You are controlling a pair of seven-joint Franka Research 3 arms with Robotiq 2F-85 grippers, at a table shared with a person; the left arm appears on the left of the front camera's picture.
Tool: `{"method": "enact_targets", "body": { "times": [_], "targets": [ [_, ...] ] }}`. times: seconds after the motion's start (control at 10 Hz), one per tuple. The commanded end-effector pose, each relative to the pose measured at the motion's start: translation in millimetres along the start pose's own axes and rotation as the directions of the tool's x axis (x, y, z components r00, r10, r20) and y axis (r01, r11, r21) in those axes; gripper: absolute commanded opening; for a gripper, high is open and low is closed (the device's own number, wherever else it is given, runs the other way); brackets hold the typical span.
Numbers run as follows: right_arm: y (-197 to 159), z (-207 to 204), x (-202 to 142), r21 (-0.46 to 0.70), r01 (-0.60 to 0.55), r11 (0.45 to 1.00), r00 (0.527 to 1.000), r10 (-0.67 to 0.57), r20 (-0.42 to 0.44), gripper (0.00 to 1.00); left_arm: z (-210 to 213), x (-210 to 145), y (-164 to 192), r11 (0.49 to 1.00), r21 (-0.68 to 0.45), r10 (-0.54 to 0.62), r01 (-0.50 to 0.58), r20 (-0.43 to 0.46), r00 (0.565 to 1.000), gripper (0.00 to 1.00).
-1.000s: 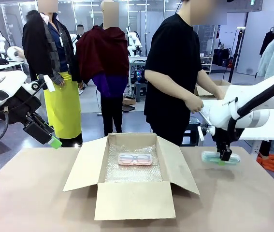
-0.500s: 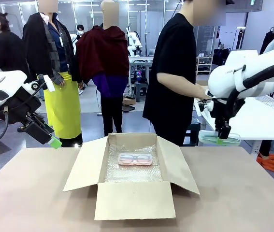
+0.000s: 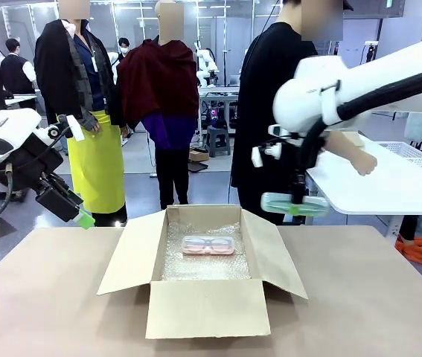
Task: Pack the glasses set securely to prepare it for shipping.
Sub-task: Put the Glasses case from the right side of the table into the Package Box.
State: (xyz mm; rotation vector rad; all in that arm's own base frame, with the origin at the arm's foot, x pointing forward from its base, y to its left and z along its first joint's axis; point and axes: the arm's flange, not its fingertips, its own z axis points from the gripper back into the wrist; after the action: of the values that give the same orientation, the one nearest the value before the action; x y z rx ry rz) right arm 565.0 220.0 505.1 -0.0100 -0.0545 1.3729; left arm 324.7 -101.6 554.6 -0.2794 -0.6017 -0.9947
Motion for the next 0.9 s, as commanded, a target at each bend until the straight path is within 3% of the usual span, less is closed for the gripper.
{"method": "enact_targets", "body": {
  "times": [0.0,0.4,0.5,0.8],
  "targets": [
    [0.4,-6.2,58.8,0.026,0.016,1.000,0.999,-0.015,-0.035,0.39,0.8,-1.8,1.4,1.000,-0.014,-0.012,0.012,0.008,1.000,1.00],
    [49.2,-46.2,149.6,0.024,-0.011,1.000,0.999,0.012,-0.044,0.39,0.8,-1.8,1.4,1.000,-0.014,-0.012,0.012,0.008,1.000,1.00],
    [61.6,-60.8,161.6,0.010,-0.018,1.000,0.997,0.019,-0.069,0.39,0.8,-1.8,1.4,1.000,-0.014,-0.012,0.012,0.008,1.000,1.00],
    [84.6,-100.0,181.4,0.012,0.009,1.000,0.999,-0.009,-0.031,0.39,0.8,-1.8,1.4,1.000,-0.014,-0.012,0.012,0.008,1.000,1.00]
  ]
}}
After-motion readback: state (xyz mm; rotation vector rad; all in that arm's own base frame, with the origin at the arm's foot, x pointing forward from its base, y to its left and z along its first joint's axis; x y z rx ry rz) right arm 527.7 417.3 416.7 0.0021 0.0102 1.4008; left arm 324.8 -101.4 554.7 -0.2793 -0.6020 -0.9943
